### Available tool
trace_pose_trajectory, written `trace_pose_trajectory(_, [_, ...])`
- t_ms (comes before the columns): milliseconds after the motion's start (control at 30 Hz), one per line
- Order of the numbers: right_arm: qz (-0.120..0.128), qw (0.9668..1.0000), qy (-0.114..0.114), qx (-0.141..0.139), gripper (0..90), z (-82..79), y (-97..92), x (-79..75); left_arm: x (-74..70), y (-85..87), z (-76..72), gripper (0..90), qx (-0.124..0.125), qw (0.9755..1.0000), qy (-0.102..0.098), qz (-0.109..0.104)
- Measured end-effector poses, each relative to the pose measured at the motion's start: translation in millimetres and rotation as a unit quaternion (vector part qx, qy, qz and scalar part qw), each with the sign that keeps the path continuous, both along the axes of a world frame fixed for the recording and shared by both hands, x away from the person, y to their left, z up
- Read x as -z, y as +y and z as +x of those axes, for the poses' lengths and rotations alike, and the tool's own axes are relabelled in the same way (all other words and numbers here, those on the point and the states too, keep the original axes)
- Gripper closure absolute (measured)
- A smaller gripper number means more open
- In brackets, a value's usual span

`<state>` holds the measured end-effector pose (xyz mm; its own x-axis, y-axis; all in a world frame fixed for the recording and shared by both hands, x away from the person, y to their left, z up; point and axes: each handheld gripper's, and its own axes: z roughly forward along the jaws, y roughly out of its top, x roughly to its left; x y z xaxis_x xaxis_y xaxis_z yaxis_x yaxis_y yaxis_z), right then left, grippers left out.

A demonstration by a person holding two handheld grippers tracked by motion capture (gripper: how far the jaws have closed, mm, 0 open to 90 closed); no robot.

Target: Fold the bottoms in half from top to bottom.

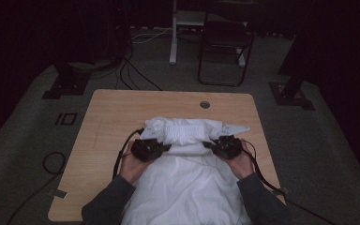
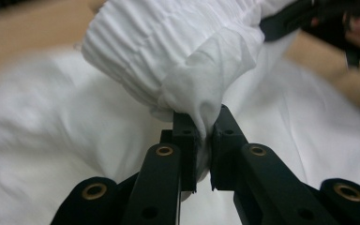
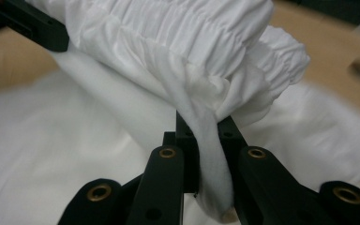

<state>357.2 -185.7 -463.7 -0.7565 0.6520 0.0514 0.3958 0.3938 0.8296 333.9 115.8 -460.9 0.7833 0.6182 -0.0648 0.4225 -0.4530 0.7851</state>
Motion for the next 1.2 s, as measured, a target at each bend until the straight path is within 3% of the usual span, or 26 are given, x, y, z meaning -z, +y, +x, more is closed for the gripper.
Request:
trace_pose_trajectory(67, [-0.027,0.9993,0.024,-0.008,83.7,-13.3,1.2,19.0,25.7,-3.3,-5.8,83.0,0.011,0.9992,0.028,0.028])
trace_pose_trajectory(167, [-0.056,0.9969,0.053,-0.012,83.5,-21.0,3.6,46.9,58.8,-8.1,-2.6,83.0,0.01,0.9963,0.07,0.049])
trace_pose_trajectory(200, [-0.063,0.996,0.062,-0.011,83.5,-21.6,4.6,56.1,69.0,-10.2,-0.5,83.0,0.009,0.995,0.076,0.064])
trace_pose_trajectory(233, [-0.063,0.996,0.062,-0.011,83.5,-21.6,4.6,56.1,69.0,-10.2,-0.5,83.0,0.009,0.995,0.076,0.064])
trace_pose_trajectory(267, [-0.066,0.9952,0.072,-0.011,83.4,-21.1,5.6,64.4,82.6,-11.9,5.0,83.0,0.011,0.9936,0.08,0.079])
trace_pose_trajectory(333, [-0.073,0.9935,0.088,-0.003,83.3,-17.5,9.8,81.1,82.7,-8.4,11.5,82.9,0.013,0.9937,0.084,0.072])
trace_pose_trajectory(433, [-0.061,0.9935,0.096,-0.001,83.2,-13.4,11.4,84.8,80.9,-7.7,16.9,82.8,0.012,0.9933,0.073,0.088])
trace_pose_trajectory(500, [-0.051,0.9937,0.099,0.006,83.1,-6.7,16.4,86.4,78.8,-5.1,30.5,82.8,0.007,0.9922,0.07,0.102])
trace_pose_trajectory(600, [-0.051,0.9943,0.092,0.015,83.0,3.2,23.3,88.2,77.0,-2.7,48.4,82.7,0.0,0.9915,0.071,0.109])
trace_pose_trajectory(633, [-0.051,0.9943,0.092,0.015,83.0,3.2,23.3,88.2,77.0,-2.7,48.4,82.7,0.0,0.9915,0.071,0.109])
trace_pose_trajectory(667, [-0.053,0.9944,0.09,0.019,83.0,7.0,25.6,88.3,76.9,0.8,64.7,82.7,-0.005,0.9917,0.086,0.095])
trace_pose_trajectory(733, [-0.056,0.9949,0.079,0.028,83.2,24.6,29.9,88.8,77.0,2.3,75.7,82.6,-0.012,0.9919,0.09,0.088])
trace_pose_trajectory(833, [-0.055,0.9948,0.077,0.039,83.4,42.8,31.2,88.4,76.1,-0.7,89.2,82.6,-0.025,0.9919,0.079,0.097])
trace_pose_trajectory(933, [-0.058,0.9943,0.07,0.055,83.4,57.1,32.5,87.9,77.1,-5.3,98.3,82.6,-0.046,0.9924,0.066,0.093])
trace_pose_trajectory(1067, [-0.037,0.9928,0.078,0.083,83.4,79.3,32.1,88.9,78.4,-7.6,110.0,82.3,-0.075,0.9918,0.062,0.082])
trace_pose_trajectory(1200, [-0.029,0.993,0.086,0.075,83.6,84.5,29.7,87.4,74.8,-9.3,109.1,82.9,-0.08,0.9907,0.07,0.085])
